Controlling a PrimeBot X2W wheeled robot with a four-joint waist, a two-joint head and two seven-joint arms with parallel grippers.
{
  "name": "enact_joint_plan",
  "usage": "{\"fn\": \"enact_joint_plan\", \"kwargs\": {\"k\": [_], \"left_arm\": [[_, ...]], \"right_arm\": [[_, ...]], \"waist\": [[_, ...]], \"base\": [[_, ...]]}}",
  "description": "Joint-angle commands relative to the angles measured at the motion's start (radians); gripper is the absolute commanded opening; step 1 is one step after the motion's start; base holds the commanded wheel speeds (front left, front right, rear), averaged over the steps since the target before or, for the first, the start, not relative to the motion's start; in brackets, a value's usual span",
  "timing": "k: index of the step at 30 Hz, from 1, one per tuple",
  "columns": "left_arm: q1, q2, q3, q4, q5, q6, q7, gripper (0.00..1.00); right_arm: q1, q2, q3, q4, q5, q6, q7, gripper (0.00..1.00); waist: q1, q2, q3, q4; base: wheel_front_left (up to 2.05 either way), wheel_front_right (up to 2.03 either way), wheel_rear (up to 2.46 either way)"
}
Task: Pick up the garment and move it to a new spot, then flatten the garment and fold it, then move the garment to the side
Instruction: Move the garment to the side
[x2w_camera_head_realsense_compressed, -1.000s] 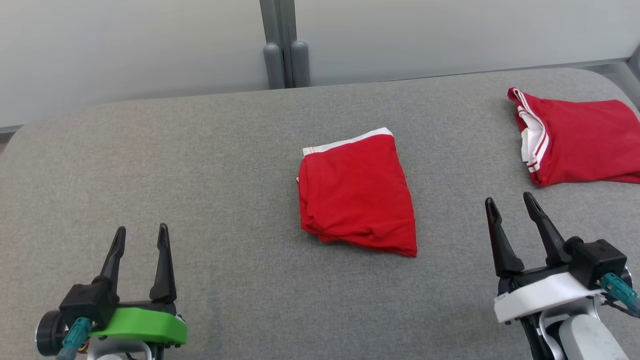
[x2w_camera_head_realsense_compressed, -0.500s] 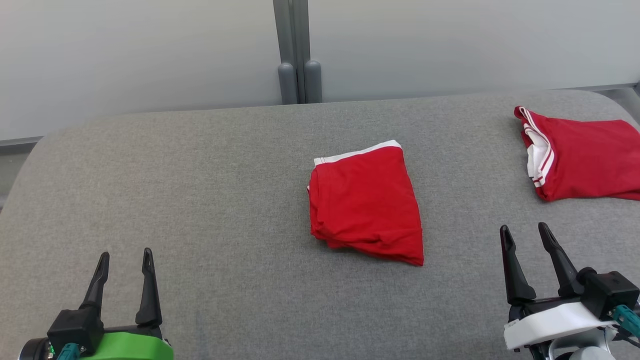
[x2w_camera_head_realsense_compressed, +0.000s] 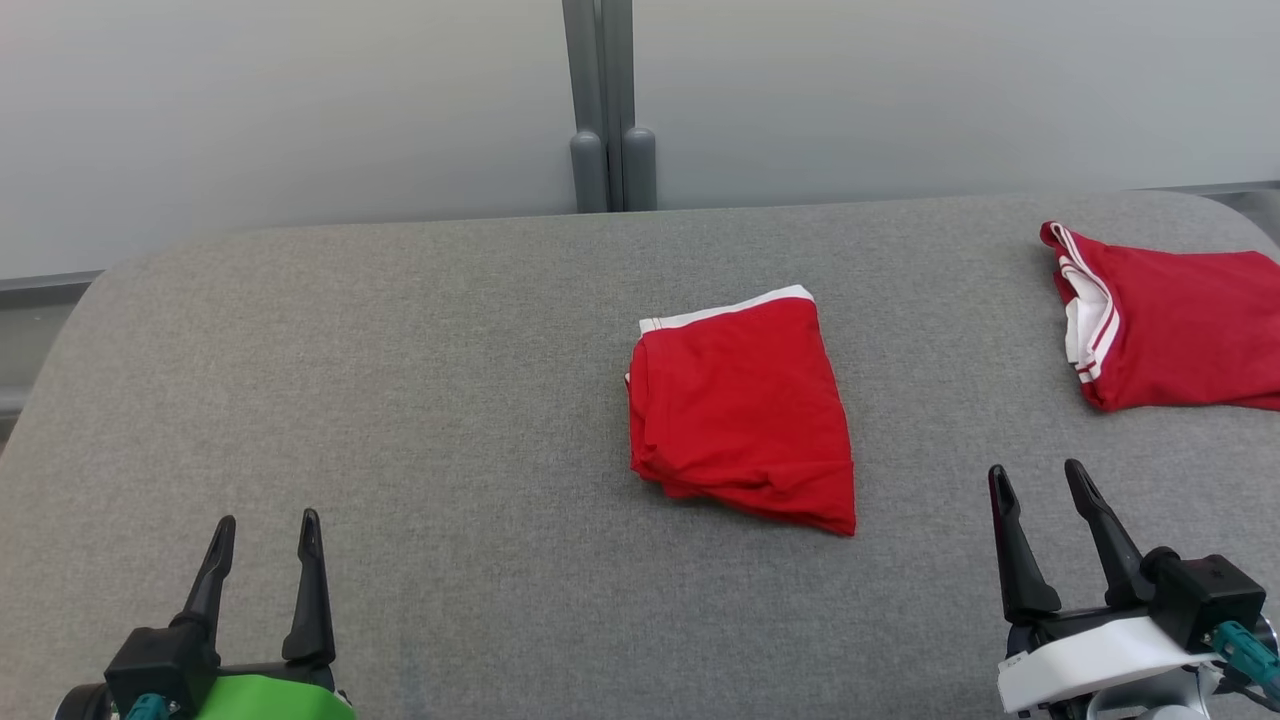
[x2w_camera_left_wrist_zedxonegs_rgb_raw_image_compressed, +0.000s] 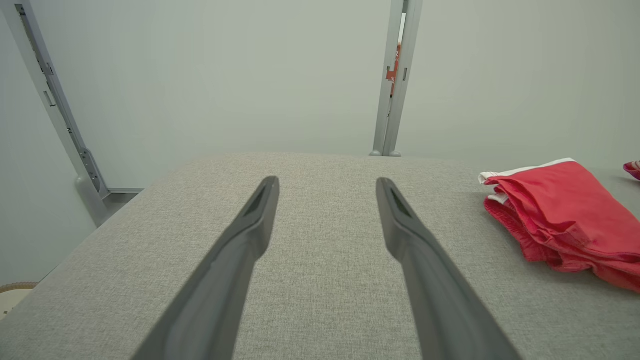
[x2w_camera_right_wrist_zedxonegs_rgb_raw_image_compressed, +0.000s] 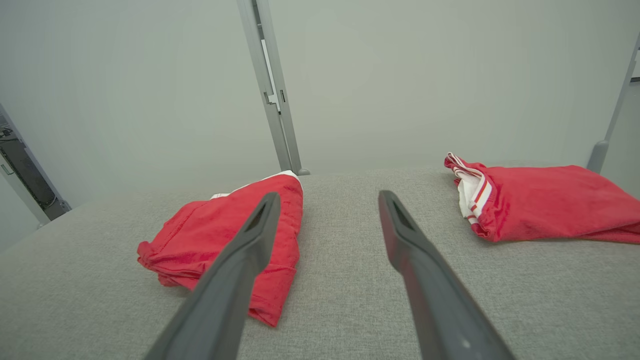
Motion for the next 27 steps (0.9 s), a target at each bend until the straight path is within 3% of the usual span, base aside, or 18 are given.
{"fn": "enact_joint_plan", "kwargs": {"k": [1,27], "left_arm": [[0.01,0.01,-0.004,0.002,-0.003,-0.003,0.0,1.0],[0.001,0.022,-0.018,0.011,-0.035,-0.003,0.0,1.0]], "right_arm": [[0.007,-0.003,0.001,0.002,-0.004,-0.001,-0.002,1.0],[0.008,-0.002,0.002,0.014,-0.011,-0.001,-0.002,1.0]], "waist": [[0.0,-0.0001,0.001,0.0],[0.0,-0.0001,0.0,0.002]], "base": [[0.0,0.0,0.0],[0.0,0.0,0.0]]}}
